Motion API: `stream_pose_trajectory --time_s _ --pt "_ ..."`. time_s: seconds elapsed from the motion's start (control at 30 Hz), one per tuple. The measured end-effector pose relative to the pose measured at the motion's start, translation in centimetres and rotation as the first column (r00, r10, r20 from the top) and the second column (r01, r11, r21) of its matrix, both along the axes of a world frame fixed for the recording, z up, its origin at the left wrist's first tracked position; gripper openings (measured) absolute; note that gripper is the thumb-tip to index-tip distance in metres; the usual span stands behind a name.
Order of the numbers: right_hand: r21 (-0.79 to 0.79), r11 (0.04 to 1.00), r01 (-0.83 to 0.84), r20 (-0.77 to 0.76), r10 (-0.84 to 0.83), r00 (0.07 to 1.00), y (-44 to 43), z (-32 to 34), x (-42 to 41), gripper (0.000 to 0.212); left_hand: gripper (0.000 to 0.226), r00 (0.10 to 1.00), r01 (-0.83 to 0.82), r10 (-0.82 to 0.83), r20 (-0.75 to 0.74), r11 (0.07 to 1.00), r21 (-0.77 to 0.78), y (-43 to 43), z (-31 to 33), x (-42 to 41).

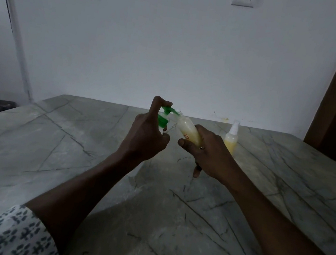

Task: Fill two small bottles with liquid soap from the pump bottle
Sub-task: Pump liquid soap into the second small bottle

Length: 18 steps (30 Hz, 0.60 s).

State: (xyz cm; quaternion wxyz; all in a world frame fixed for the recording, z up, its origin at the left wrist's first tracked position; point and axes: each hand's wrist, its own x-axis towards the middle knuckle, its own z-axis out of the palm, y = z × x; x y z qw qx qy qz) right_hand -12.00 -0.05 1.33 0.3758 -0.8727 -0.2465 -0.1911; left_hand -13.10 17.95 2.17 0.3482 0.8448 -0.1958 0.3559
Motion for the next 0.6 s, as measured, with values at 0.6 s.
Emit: stream_pose_trajectory --time_s 0.6 --pt "0.01 1.0 0.001 -0.011 -0.001 1.0 -0.04 -0.02 0.05 0.029 0.075 1.0 0.001 -0.001 -0.018 1.0 0.016 0.0 0.08 -0.04"
